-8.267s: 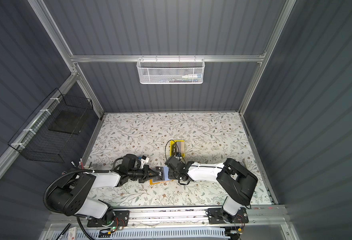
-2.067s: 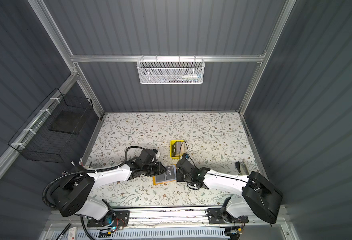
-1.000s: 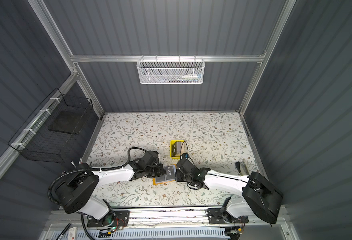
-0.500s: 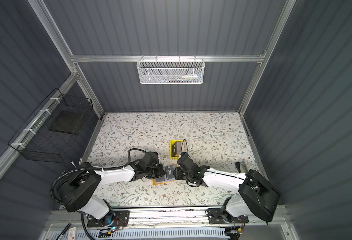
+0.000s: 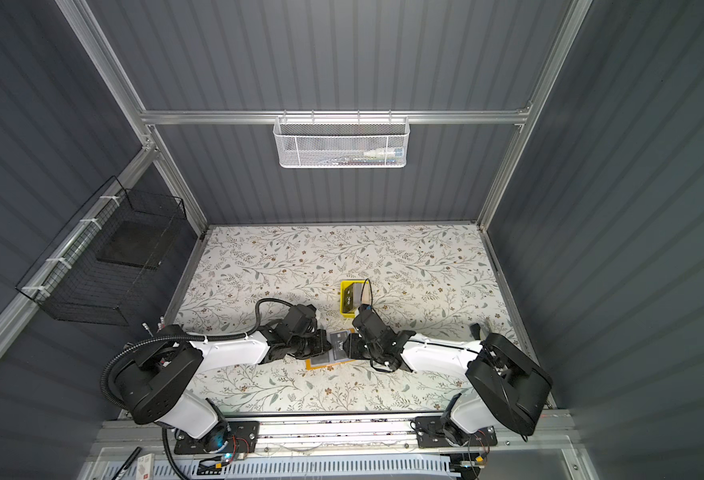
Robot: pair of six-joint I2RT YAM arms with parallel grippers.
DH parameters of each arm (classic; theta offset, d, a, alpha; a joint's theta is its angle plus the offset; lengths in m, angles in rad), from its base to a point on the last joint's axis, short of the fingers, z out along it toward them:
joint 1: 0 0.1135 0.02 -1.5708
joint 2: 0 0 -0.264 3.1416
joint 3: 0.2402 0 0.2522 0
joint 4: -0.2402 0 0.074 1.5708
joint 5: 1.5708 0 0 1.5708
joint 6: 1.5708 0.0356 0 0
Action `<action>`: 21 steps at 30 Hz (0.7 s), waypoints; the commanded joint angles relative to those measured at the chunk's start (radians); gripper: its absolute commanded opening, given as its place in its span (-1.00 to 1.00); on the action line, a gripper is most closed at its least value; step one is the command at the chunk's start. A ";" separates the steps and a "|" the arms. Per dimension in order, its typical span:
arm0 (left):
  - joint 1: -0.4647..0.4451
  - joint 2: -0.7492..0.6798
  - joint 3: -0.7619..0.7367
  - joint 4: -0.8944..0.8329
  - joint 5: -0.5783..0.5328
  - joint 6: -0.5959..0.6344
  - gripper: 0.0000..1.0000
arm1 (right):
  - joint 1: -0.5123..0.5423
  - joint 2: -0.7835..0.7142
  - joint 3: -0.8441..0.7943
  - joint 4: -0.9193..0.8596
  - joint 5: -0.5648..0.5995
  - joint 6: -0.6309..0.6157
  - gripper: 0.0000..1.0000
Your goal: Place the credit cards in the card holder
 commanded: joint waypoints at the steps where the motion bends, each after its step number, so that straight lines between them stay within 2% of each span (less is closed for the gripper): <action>1: -0.007 -0.039 -0.014 -0.028 0.017 0.017 -0.84 | -0.004 -0.010 -0.015 -0.005 0.019 0.006 -0.33; 6: -0.006 -0.076 -0.015 -0.033 0.030 0.024 -0.79 | -0.006 -0.018 -0.025 0.005 0.022 0.009 -0.36; 11: -0.007 -0.052 0.003 -0.025 0.054 0.030 -0.71 | -0.006 -0.018 -0.023 0.006 0.018 0.008 -0.36; 21: -0.007 0.013 0.038 -0.043 0.031 0.057 -0.74 | -0.007 -0.001 -0.020 0.026 0.005 0.005 -0.36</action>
